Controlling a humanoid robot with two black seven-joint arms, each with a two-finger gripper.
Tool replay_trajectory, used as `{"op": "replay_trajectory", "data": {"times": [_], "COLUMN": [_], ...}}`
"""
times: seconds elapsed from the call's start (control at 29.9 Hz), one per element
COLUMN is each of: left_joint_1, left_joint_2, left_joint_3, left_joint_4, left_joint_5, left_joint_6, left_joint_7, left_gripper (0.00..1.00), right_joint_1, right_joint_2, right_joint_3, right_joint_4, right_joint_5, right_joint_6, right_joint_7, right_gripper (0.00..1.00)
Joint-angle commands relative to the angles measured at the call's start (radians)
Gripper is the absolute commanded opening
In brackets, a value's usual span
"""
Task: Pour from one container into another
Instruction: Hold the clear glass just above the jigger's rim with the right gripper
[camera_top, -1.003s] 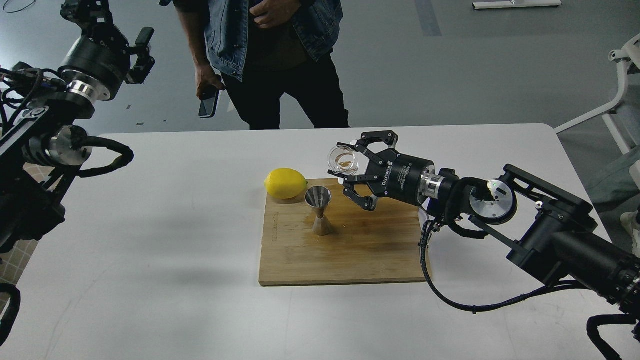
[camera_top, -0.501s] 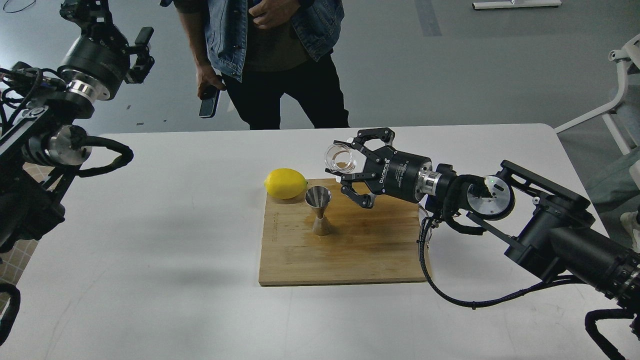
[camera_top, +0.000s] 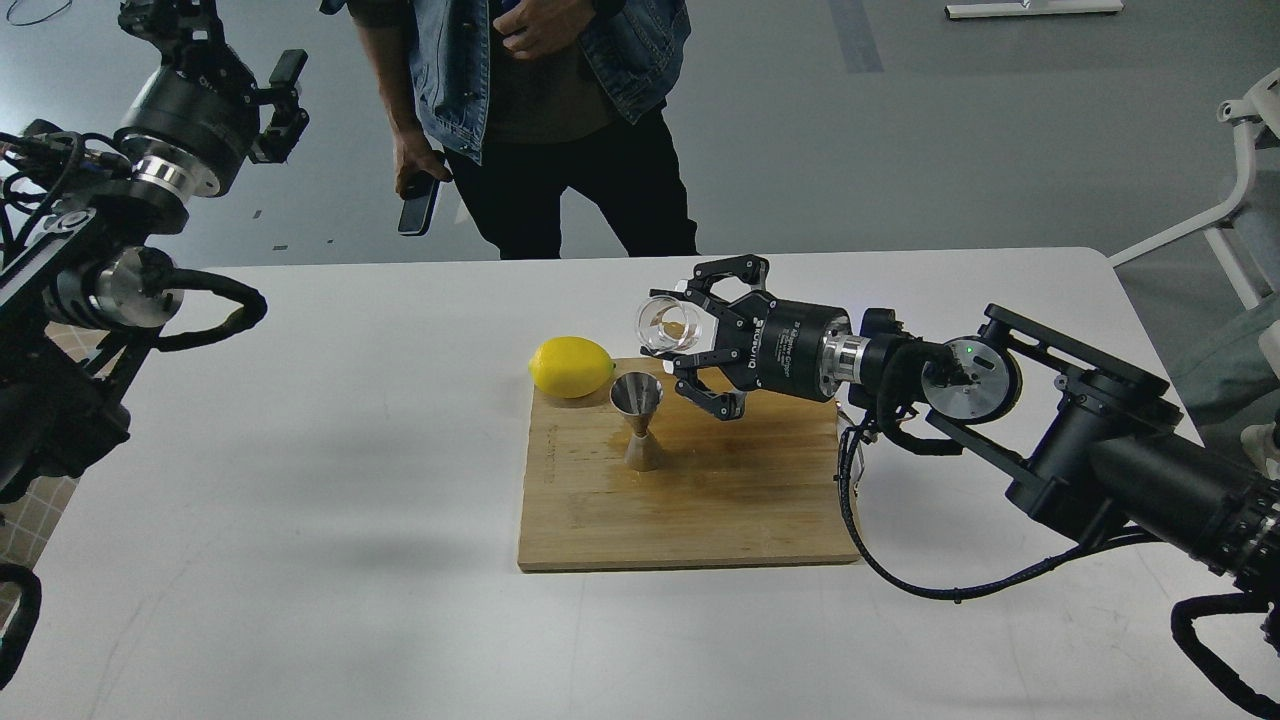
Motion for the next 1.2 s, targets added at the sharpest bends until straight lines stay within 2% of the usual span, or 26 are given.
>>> {"op": "replay_trajectory", "data": {"times": [0.0,1.17], "left_joint_1": [0.002,-0.021], "left_joint_2": [0.0,0.002], "left_joint_3": [0.0,0.0], "left_joint_4": [0.0,0.006], "left_joint_5": [0.0,-0.009], "left_joint_6": [0.0,0.003], "left_joint_7": [0.0,0.0], "left_gripper": [0.98,0.98], "right_joint_1": [0.014,0.048], "right_joint_2": [-0.002,0.0], "right_joint_3": [-0.015,-0.031], "right_joint_4": [0.0,-0.006], "right_joint_5": [-0.025,-0.042], "right_joint_6": [0.0,0.021], "right_joint_7": [-0.005,-0.011], "right_gripper": [0.42,0.42]}}
